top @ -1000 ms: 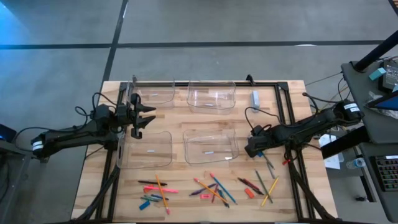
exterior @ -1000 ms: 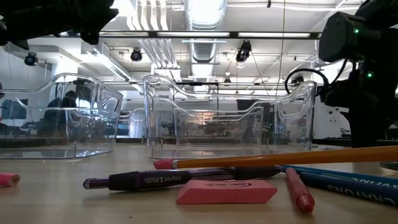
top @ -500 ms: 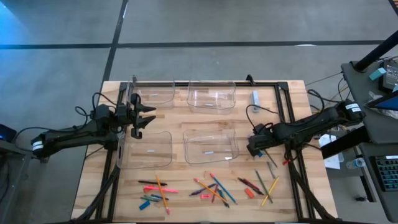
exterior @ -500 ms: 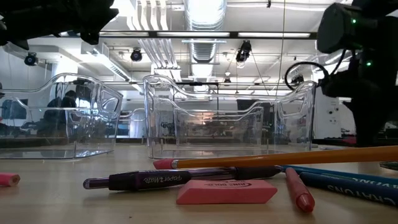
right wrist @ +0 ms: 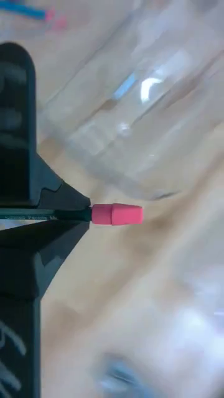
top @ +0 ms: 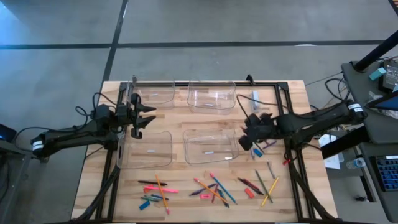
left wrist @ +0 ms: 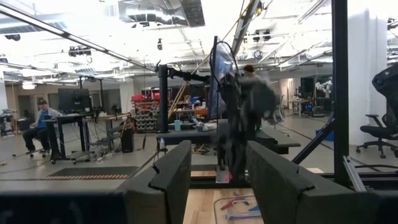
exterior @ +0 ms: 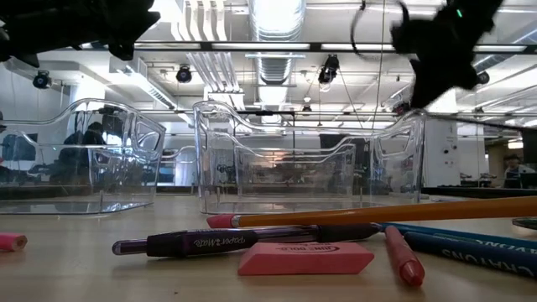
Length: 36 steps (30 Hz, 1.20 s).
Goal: Sort crayons/erasers/pens/pencils in bins
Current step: Put the dark green pencil into the bottom right transparent bin, then put the right orange pencil into the bottom right transparent bin
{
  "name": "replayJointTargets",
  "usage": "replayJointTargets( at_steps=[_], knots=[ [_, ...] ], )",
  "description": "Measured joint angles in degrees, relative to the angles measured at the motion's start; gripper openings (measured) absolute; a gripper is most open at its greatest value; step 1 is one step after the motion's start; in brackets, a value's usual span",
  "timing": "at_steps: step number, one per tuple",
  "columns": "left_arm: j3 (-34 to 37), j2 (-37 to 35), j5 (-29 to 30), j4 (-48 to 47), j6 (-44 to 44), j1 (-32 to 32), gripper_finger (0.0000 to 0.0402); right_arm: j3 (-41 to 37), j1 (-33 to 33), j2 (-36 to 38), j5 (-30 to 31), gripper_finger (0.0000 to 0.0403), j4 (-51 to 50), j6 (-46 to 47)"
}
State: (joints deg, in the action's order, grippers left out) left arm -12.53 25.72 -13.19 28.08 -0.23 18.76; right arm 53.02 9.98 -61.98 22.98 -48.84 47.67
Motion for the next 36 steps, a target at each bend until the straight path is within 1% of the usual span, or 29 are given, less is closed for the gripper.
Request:
replayJointTargets(
  at_steps=[4,5,7,9,12,14,16,22,25,27,31,36],
  knots=[
    [0.0,0.1,0.0,0.4,0.0,0.0,0.0140,8.3,-1.4,-1.2,6.3,0.0013,1.1,-8.1],
    [0.0,0.1,0.0,0.6,0.0,0.0,0.0140,9.6,-1.9,-1.8,7.2,0.0013,2.8,-10.6],
    [0.0,0.2,0.0,1.1,-0.1,0.0,0.0140,11.4,-3.2,-3.2,6.6,0.0013,8.9,-16.8],
    [0.0,0.4,0.0,1.5,0.0,0.0,0.0140,12.2,-4.6,-5.6,2.3,0.0013,15.9,-23.0],
    [0.0,0.4,0.0,1.4,0.0,0.0,0.0140,12.8,-6.8,-10.2,-8.3,0.0013,25.9,-31.8],
    [0.0,0.4,0.0,1.5,0.0,0.0,0.0140,13.9,-7.4,-13.7,-14.2,0.0013,29.4,-38.2],
    [0.0,0.4,0.0,1.4,0.0,0.0,0.0140,15.8,-7.5,-17.4,-15.7,0.0013,29.8,-42.6],
    [0.1,0.4,0.0,1.4,1.3,0.0,0.0140,23.1,-8.1,-27.2,-16.1,0.0013,24.6,-46.5],
    [0.2,0.3,0.0,1.3,1.3,0.0,0.0140,26.1,-8.4,-31.4,-17.7,0.0026,22.2,-46.7],
    [0.2,0.4,0.0,1.4,1.3,0.0,0.0140,27.7,-8.7,-33.3,-19.0,0.0045,20.9,-46.2],
    [0.2,0.4,0.0,1.4,1.3,0.0,0.0140,29.6,-9.0,-35.7,-20.0,0.0100,17.4,-46.2],
    [0.3,0.3,0.0,1.4,1.3,0.0,0.0140,30.1,-9.0,-34.8,-20.0,0.0160,13.0,-44.5]
  ],
)
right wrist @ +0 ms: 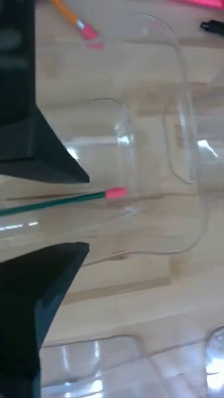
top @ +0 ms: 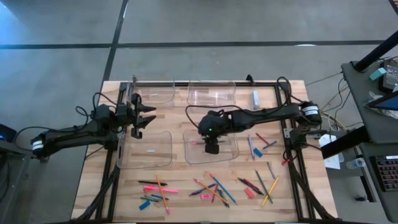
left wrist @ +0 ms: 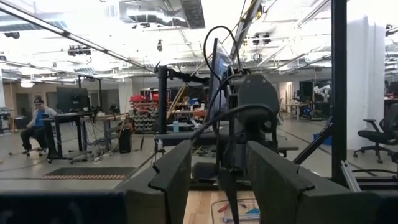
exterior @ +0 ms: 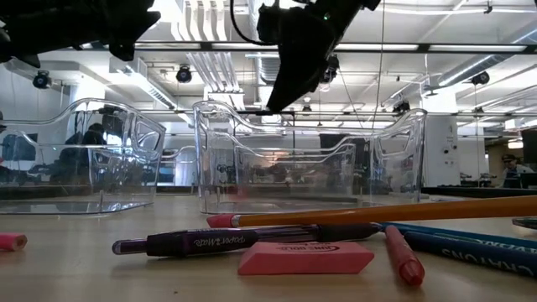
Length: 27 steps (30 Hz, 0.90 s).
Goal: Sort crayons/erasers/pens/pencils in bins
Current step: Put the right orange pencil into the bottom right transparent bin
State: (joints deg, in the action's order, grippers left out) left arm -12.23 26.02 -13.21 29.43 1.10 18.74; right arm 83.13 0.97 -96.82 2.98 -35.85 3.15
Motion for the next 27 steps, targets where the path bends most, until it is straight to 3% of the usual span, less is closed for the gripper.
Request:
replayJointTargets(
  at_steps=[7,11,15,19,27],
  knots=[
    [0.0,0.0,0.0,0.0,0.0,0.0,0.0140,-4.3,1.1,6.3,3.2,0.0185,-2.2,3.8],
    [0.0,0.2,0.0,0.0,0.0,0.0,0.0140,-11.0,1.9,11.0,4.1,0.0179,-1.4,8.7],
    [0.0,0.7,0.0,0.1,-0.5,0.0,0.0140,-19.4,3.2,17.1,9.3,0.0170,1.4,13.3],
    [0.0,1.6,0.0,0.1,-0.5,0.0,0.0140,-29.0,4.7,24.8,11.9,0.0163,11.7,14.6],
    [-3.2,5.3,0.0,-0.3,-0.1,0.0,0.0139,-46.8,6.4,39.3,12.1,0.0153,46.1,3.5]
  ],
)
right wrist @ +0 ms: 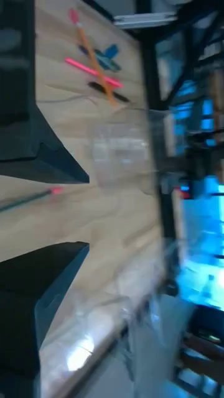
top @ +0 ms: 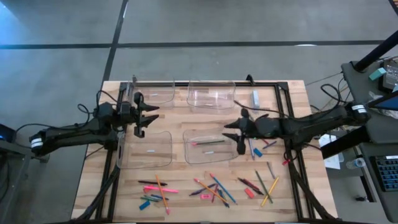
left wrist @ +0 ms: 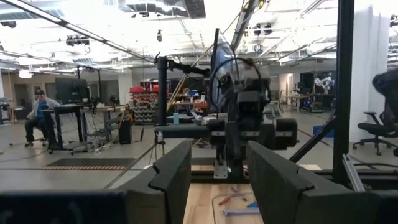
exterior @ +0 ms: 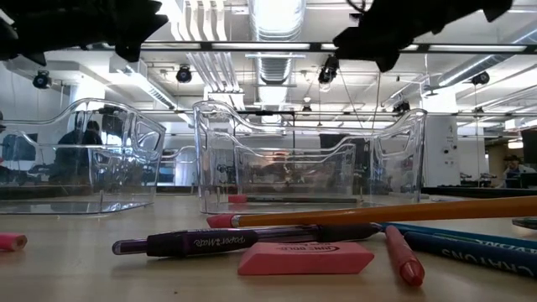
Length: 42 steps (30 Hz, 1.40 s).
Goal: Sort crayons/erasers/pens/pencils in bins
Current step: Put the right orange pencil into the bottom right transparent bin
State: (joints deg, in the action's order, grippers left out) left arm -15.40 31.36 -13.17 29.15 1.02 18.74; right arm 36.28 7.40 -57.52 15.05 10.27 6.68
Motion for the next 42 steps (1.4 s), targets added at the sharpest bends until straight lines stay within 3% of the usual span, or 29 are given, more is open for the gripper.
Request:
replayJointTargets(
  at_steps=[3,15,20,24,34,42],
  knots=[
    [-5.4,3.2,-0.5,-5.6,0.0,-0.1,0.0139,-4.4,-0.2,3.3,0.2,0.0153,6.1,-2.2],
    [-38.4,18.5,-0.6,-53.2,-8.7,-6.2,0.0138,-13.2,0.5,6.9,-0.7,0.0153,14.1,-1.7],
    [-45.4,24.4,6.4,-68.4,-4.9,-13.0,0.0138,-13.2,1.7,7.5,-2.7,0.0153,15.0,-3.4],
    [-48.6,28.3,13.8,-74.2,-1.5,-19.5,0.0138,-13.2,1.9,8.9,-2.6,0.0153,14.9,-4.6],
    [-60.0,40.5,19.4,-86.6,11.2,-34.6,0.0138,-13.2,1.9,9.6,-2.5,0.0153,15.0,-3.9],
    [-66.4,50.6,21.3,-87.6,18.5,-44.7,0.0138,-10.7,6.7,9.7,-2.4,0.0153,16.0,-4.1]
  ],
)
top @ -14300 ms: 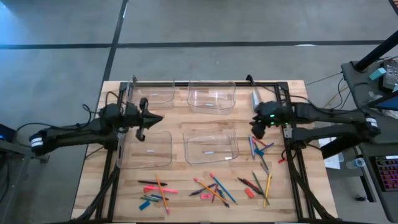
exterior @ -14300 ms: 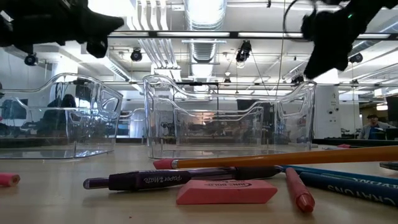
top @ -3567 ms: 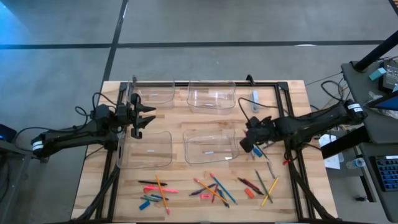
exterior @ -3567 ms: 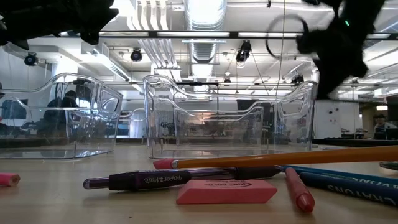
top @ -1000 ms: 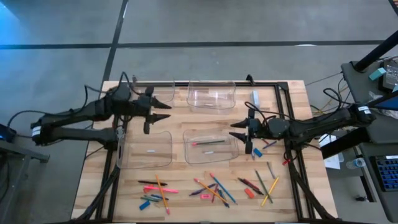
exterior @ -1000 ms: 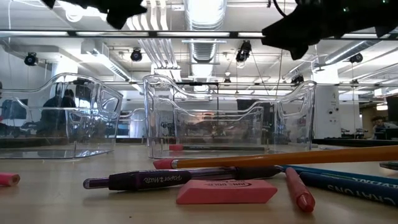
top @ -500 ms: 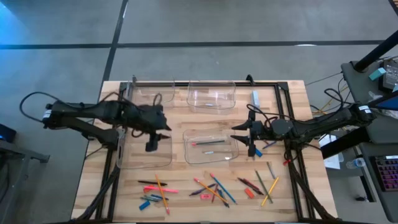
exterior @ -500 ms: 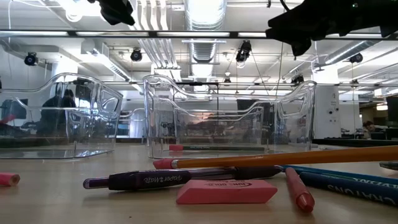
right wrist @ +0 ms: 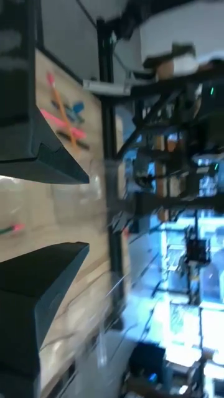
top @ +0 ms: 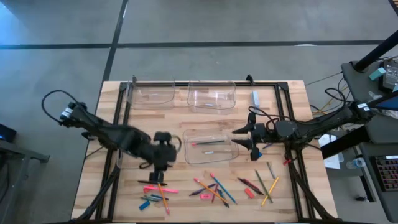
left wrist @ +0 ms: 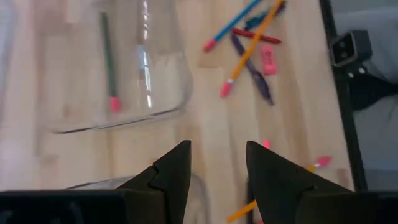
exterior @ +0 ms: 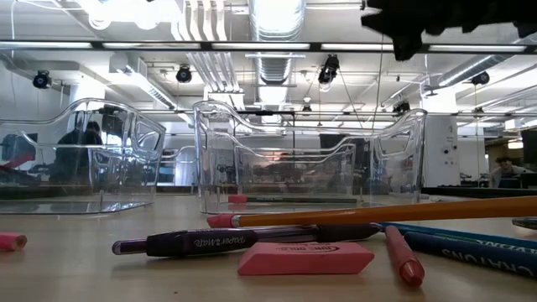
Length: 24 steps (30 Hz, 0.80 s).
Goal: Sort crayons/erasers/pens/pencils in bins
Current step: Put the right orange pencil into the bottom right transparent bin
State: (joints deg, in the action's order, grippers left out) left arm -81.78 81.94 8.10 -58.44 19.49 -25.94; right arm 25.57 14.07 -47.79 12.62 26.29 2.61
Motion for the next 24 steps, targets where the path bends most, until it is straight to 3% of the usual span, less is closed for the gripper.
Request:
replayJointTargets(
  at_steps=[8,17,24],
  knots=[
    [-2.8,8.5,3.1,5.4,2.3,-4.5,0.0138,3.0,8.7,-0.3,5.2,0.0153,-0.7,-4.0],
    [-2.7,17.7,2.9,25.1,-10.3,-4.5,0.0138,4.0,14.6,-0.4,9.2,0.0153,-1.0,-5.2],
    [-2.6,24.2,2.9,34.2,-15.4,-4.4,0.0138,4.0,15.7,-0.4,11.5,0.0153,-0.9,-5.6]
  ],
)
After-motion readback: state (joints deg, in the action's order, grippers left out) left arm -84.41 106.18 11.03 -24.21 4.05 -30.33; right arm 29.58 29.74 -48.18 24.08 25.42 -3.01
